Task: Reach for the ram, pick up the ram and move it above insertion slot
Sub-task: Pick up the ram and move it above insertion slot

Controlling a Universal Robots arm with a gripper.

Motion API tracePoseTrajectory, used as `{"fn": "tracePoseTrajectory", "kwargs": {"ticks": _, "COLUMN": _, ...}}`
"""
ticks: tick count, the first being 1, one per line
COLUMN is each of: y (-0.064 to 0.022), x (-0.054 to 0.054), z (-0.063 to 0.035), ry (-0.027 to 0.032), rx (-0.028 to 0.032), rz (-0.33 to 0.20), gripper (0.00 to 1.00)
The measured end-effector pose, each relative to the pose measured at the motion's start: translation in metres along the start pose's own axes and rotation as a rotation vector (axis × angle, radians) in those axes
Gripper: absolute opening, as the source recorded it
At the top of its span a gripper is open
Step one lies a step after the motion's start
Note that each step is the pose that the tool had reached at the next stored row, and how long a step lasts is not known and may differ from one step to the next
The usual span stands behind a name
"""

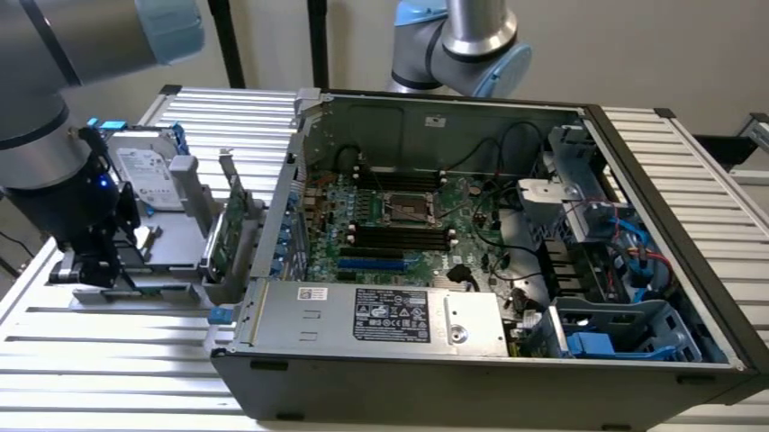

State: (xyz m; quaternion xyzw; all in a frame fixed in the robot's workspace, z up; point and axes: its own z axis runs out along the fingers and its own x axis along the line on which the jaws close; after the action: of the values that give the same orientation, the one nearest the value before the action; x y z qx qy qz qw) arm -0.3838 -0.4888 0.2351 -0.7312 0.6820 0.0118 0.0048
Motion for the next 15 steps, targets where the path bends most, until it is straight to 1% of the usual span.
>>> {"fn": "tracePoseTrajectory", "kwargs": {"ticks": 8, "y": 0.0001, "x": 0.002, "z": 0.0145, "ry": 0.0, "rx": 0.0, "rz": 0.001, "gripper": 0.42}}
{"fn": "tracePoseTrajectory", "kwargs": {"ticks": 15, "y": 0.0015, "x": 0.003, "z": 0.0273, "ry": -0.0014, "rx": 0.0001, "rz": 0.0, "gripper": 0.42}}
